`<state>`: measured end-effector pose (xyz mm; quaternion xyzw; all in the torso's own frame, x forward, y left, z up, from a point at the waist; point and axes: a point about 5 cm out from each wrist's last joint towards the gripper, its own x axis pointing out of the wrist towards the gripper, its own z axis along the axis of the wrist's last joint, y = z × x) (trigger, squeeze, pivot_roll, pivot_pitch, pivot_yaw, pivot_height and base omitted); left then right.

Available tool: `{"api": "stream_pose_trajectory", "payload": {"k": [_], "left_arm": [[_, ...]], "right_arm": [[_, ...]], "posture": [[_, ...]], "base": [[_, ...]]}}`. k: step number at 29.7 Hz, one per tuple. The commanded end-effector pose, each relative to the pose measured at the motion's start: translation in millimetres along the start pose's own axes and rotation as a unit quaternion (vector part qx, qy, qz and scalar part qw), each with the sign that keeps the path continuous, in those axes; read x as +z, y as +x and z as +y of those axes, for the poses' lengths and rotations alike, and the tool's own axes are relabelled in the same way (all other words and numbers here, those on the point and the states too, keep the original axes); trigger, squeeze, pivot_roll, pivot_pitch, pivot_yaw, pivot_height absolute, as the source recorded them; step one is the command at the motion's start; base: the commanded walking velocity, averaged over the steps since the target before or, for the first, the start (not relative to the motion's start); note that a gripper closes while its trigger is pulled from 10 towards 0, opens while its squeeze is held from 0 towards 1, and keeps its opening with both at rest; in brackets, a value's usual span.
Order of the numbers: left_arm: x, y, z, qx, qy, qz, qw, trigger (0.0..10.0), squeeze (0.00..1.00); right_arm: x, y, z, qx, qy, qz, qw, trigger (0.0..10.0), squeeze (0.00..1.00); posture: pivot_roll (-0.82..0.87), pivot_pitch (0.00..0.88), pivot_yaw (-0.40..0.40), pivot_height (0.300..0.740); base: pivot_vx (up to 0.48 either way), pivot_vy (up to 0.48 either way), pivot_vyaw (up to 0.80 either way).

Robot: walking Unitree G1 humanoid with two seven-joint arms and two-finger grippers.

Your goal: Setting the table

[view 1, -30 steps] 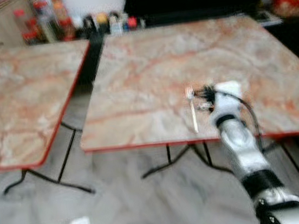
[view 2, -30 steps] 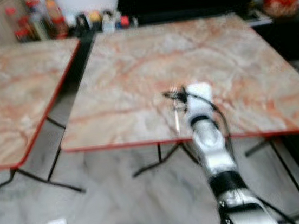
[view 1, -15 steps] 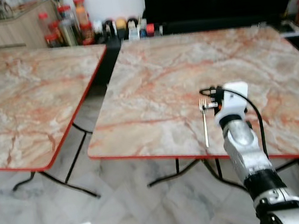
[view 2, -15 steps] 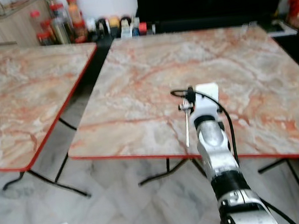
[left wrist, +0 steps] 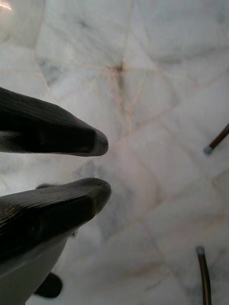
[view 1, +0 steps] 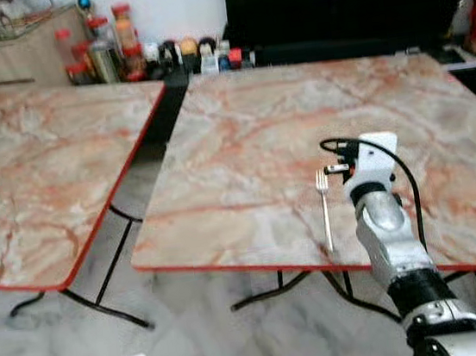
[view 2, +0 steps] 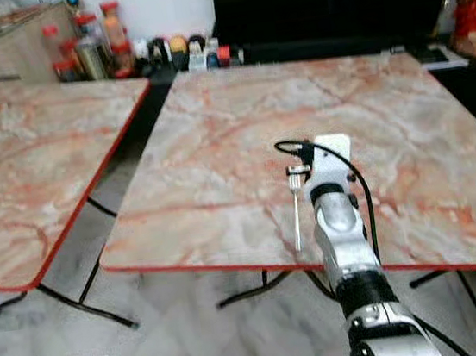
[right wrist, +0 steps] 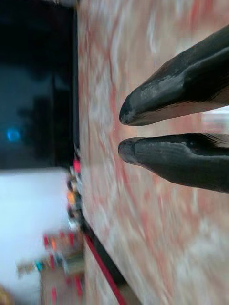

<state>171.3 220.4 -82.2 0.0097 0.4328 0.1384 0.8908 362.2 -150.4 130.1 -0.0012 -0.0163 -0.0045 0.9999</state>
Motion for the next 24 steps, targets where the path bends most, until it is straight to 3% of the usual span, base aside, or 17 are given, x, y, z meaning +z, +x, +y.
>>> {"api": "stream_pose_trajectory", "payload": {"k": [1, 17, 18, 19, 21, 24], "left_arm": [[0.9, 0.2, -2.6, -0.002, 0.001, 0.000, 1.000, 10.0, 0.00], [0.7, 0.3, 0.8, 0.003, 0.000, 0.001, 1.000, 10.0, 0.00], [-0.3, 0.2, 0.1, -0.001, 0.003, 0.005, 1.000, 10.0, 0.00], [-0.6, 0.2, -0.1, -0.002, 0.004, 0.006, 1.000, 10.0, 0.00], [-0.9, 0.2, -0.6, -0.003, 0.005, 0.008, 1.000, 10.0, 0.00], [-0.4, 0.5, -1.6, -0.005, 0.006, 0.010, 1.000, 10.0, 0.00]], "right_arm": [[6.1, 2.2, -7.3, -0.010, -0.006, -0.007, 1.000, 10.0, 0.00], [3.7, -0.5, -12.2, -0.018, -0.011, 0.008, 1.000, 10.0, 0.00], [-0.4, -3.9, -15.9, -0.031, -0.021, 0.031, 0.999, 10.0, 0.35], [-2.1, -5.1, -17.2, -0.037, -0.025, 0.041, 0.998, 10.0, 1.00], [-5.4, -7.0, -16.8, -0.044, 0.008, 0.056, 0.997, 10.0, 1.00], [-11.8, -8.7, -13.5, -0.049, 0.003, 0.093, 0.994, 10.0, 1.00]], "posture": [[0.00, 0.013, -0.006, 0.740], [-0.01, 0.029, -0.006, 0.740], [-0.02, 0.041, -0.003, 0.740], [-0.02, 0.041, -0.003, 0.740], [-0.02, 0.044, -0.001, 0.740], [-0.02, 0.053, -0.003, 0.740]], "base": [[0.274, 0.000, 0.00], [0.260, 0.000, 0.00], [0.000, 0.000, 0.00], [0.000, 0.000, 0.00], [0.000, 0.000, 0.00], [0.000, 0.000, 0.00]]}}
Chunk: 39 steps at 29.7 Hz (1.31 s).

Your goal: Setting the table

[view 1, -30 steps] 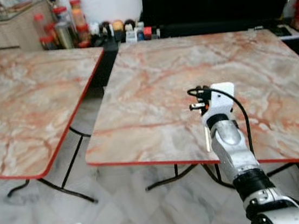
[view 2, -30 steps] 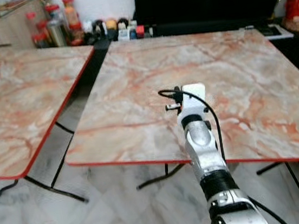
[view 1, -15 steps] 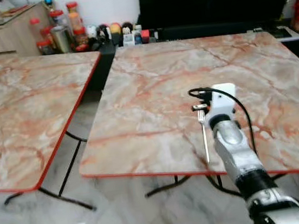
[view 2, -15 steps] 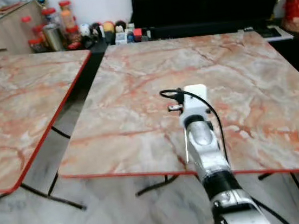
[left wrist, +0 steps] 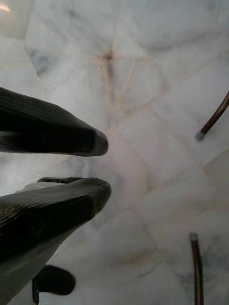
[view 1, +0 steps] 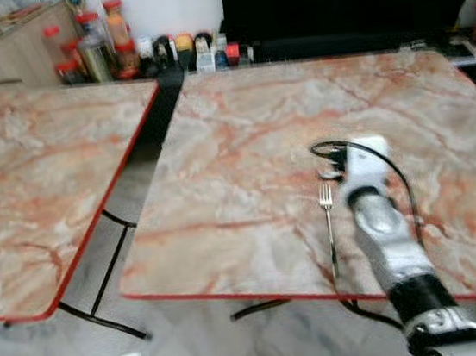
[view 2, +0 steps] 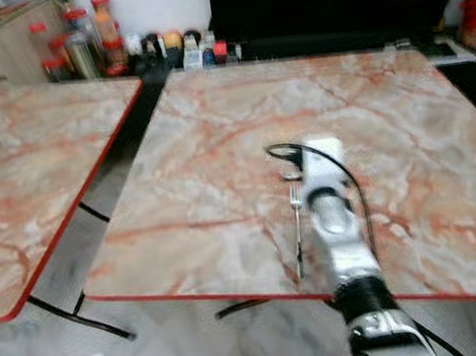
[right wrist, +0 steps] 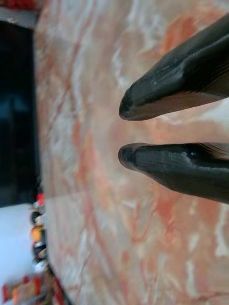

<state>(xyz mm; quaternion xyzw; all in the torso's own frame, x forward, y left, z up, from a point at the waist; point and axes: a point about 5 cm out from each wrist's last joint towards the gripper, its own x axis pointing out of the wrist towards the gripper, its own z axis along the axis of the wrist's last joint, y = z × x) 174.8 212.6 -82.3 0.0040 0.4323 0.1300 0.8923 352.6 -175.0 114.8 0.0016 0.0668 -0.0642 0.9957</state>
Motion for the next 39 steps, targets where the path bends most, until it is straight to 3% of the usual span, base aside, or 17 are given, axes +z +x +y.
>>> {"api": "stream_pose_trajectory", "payload": {"k": [1, 5, 12, 19, 26, 27, 28, 39], "left_arm": [[-2.0, 0.2, 6.2, 0.004, 0.008, 0.011, 1.000, 10.0, 0.00], [0.0, 0.7, 4.8, 0.003, 0.008, 0.009, 1.000, 10.0, 0.00], [0.6, 0.8, 3.4, 0.001, 0.009, 0.009, 1.000, 10.0, 0.00], [0.1, 0.5, -1.6, -0.006, 0.009, 0.009, 1.000, 10.0, 0.00], [-2.3, -0.1, -1.2, -0.002, 0.008, 0.011, 1.000, 10.0, 0.00], [-3.1, -0.3, -1.0, -0.002, 0.008, 0.012, 1.000, 10.0, 0.00], [-3.6, -0.4, -0.7, -0.003, 0.008, 0.013, 1.000, 10.0, 0.00], [-6.3, -0.9, 1.7, -0.004, 0.009, 0.017, 1.000, 10.0, 0.00]], "right_arm": [[1.1, -1.1, 12.6, 0.010, -0.007, 0.018, 1.000, 10.0, 1.00], [-4.9, -3.5, 15.7, 0.001, 0.008, 0.054, 0.999, 10.0, 1.00], [-6.6, -10.0, 19.8, 0.012, -0.007, 0.104, 0.994, 10.0, 1.00], [-0.7, -17.1, 6.2, -0.013, -0.010, 0.113, 0.993, 10.0, 1.00], [-3.6, -21.3, 9.6, -0.001, -0.010, 0.136, 0.991, 10.0, 1.00], [-5.9, -22.6, 11.2, 0.003, -0.010, 0.144, 0.989, 10.0, 0.27], [-6.8, -23.3, 12.6, 0.005, -0.007, 0.147, 0.989, 10.0, 0.00], [-10.9, -27.5, 14.0, 0.008, 0.000, 0.167, 0.986, 10.0, 0.00]], "posture": [[-0.02, 0.056, -0.004, 0.740], [-0.02, 0.070, -0.003, 0.740], [-0.03, 0.081, -0.001, 0.740], [-0.03, 0.076, -0.006, 0.740], [-0.03, 0.072, -0.007, 0.740], [-0.03, 0.068, -0.007, 0.740], [-0.03, 0.069, -0.006, 0.740], [-0.03, 0.057, -0.005, 0.740]], "base": [[0.000, 0.000, 0.00], [0.000, 0.000, 0.00], [0.000, 0.000, 0.00], [0.000, 0.000, 0.00], [0.000, 0.000, 0.00], [0.000, 0.000, 0.00], [0.000, 0.000, 0.00], [0.000, 0.000, 0.00]]}}
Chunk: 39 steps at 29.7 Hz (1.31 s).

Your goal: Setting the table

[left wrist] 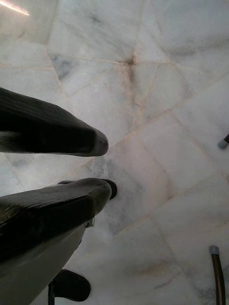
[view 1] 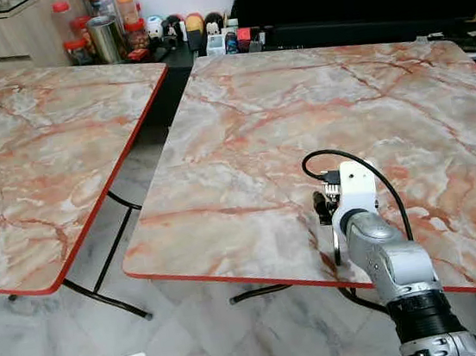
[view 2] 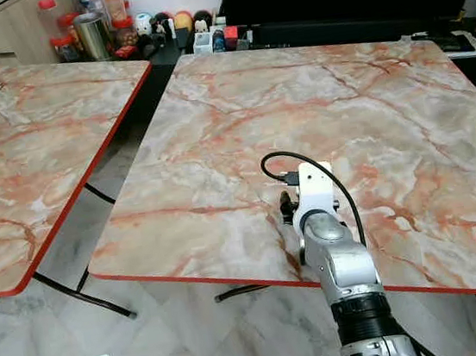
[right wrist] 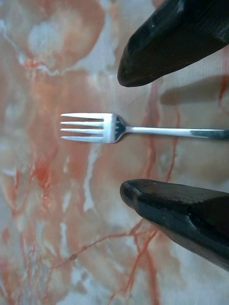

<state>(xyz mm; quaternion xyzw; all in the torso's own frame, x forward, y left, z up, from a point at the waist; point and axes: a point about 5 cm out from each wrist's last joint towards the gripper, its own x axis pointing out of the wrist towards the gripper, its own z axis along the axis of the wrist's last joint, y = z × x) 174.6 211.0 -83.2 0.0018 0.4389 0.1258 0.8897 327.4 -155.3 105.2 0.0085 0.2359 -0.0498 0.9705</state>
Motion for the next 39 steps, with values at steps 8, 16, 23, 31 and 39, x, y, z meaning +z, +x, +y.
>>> {"api": "stream_pose_trajectory", "payload": {"k": [8, 16, 23, 31, 39], "left_arm": [[-7.6, -1.3, 4.0, 0.000, 0.009, 0.014, 1.000, 10.0, 0.00], [-8.6, -1.5, 3.8, 0.000, 0.008, 0.016, 1.000, 10.0, 0.00], [-8.8, -1.3, 9.5, 0.002, 0.008, 0.018, 1.000, 10.0, 0.00], [-10.5, -1.8, 11.2, 0.003, 0.009, 0.019, 1.000, 10.0, 0.00], [-11.4, -2.0, 11.2, 0.004, 0.008, 0.021, 1.000, 10.0, 0.00]], "right_arm": [[-8.7, 0.2, -2.2, -0.002, 0.017, 0.013, 1.000, 10.0, 0.00], [-13.5, 2.7, -0.2, 0.007, 0.014, 0.020, 1.000, 10.0, 0.00], [-17.1, 4.8, -3.2, 0.001, 0.018, 0.024, 1.000, 10.0, 0.00], [-19.4, 6.7, -2.8, 0.008, 0.028, 0.021, 0.999, 10.0, 0.00], [-16.7, 8.3, -1.1, 0.012, 0.027, 0.015, 0.999, 0.0, 0.00]], "posture": [[-0.03, 0.042, -0.007, 0.740], [-0.03, 0.040, -0.008, 0.740], [-0.03, 0.055, -0.002, 0.740], [-0.03, 0.054, 0.001, 0.740], [-0.03, 0.060, 0.002, 0.740]], "base": [[0.000, 0.000, 0.00], [0.000, 0.000, 0.00], [0.000, 0.000, 0.00], [0.000, 0.000, 0.00], [0.000, 0.000, 0.00]]}}
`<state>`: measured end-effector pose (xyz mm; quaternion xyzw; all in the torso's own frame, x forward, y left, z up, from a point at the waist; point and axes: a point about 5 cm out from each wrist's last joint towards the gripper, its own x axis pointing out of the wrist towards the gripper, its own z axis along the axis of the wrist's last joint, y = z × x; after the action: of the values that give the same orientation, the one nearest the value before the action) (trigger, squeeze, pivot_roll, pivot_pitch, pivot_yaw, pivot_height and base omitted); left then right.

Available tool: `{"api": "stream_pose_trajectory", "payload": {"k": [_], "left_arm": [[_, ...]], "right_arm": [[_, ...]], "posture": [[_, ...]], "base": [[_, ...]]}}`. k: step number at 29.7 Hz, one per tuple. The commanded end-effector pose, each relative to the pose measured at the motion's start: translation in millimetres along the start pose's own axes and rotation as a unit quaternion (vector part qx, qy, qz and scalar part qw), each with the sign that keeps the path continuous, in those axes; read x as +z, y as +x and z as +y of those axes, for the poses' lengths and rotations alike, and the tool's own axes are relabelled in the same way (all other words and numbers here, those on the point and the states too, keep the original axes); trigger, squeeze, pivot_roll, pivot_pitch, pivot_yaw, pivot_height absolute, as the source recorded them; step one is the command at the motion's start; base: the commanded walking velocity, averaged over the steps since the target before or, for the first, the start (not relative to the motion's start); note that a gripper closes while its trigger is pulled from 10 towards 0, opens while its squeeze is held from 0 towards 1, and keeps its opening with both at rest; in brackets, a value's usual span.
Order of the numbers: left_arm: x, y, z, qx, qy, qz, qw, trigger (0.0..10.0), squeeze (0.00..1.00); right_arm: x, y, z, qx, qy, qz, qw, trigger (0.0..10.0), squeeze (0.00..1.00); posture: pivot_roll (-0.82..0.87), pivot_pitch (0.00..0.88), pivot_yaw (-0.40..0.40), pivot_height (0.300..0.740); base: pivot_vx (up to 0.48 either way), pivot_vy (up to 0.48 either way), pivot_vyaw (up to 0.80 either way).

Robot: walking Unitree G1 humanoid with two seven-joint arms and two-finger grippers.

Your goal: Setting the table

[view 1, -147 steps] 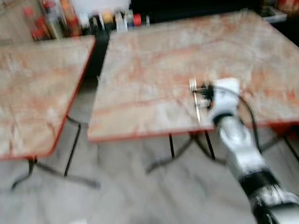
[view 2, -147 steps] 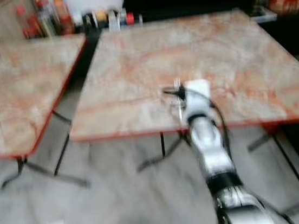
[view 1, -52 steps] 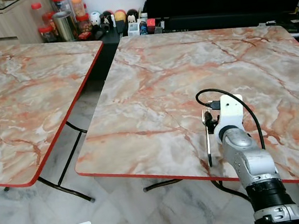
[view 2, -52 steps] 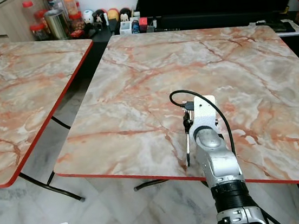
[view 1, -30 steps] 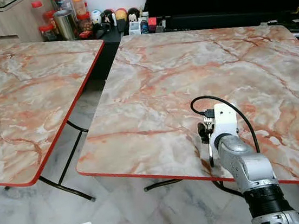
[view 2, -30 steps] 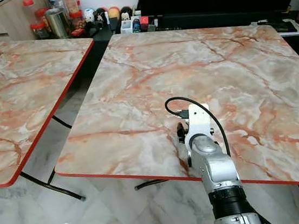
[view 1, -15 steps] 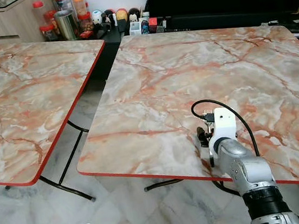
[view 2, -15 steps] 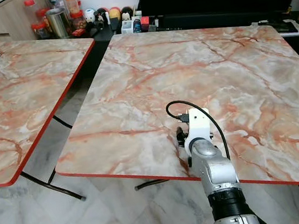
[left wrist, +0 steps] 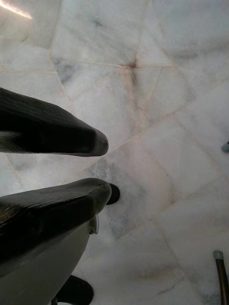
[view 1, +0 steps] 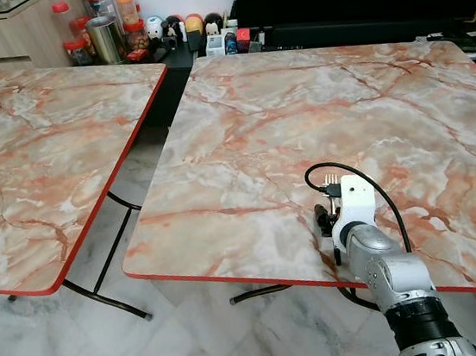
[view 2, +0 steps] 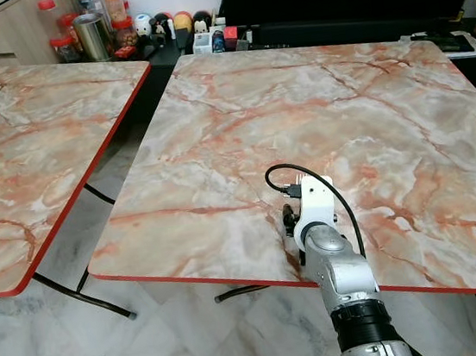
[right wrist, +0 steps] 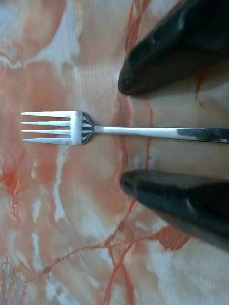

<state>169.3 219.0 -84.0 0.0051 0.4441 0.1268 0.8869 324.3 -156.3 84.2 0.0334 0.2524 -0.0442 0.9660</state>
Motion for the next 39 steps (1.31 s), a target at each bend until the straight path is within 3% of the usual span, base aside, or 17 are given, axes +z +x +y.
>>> {"api": "stream_pose_trajectory", "payload": {"k": [1, 39], "left_arm": [[-7.6, -1.3, 2.4, 0.001, 0.005, 0.016, 1.000, 10.0, 0.00], [-9.7, -1.5, 5.5, 0.004, -0.001, 0.023, 1.000, 10.0, 0.00]], "right_arm": [[3.3, 1.2, 0.2, 0.001, 0.005, -0.003, 1.000, 0.0, 0.00], [6.0, 4.2, 6.0, 0.013, 0.003, -0.013, 1.000, 0.0, 0.00]], "posture": [[-0.03, 0.060, 0.002, 0.740], [-0.03, 0.066, 0.003, 0.740]], "base": [[0.000, 0.000, 0.00], [0.000, 0.000, 0.00]]}}
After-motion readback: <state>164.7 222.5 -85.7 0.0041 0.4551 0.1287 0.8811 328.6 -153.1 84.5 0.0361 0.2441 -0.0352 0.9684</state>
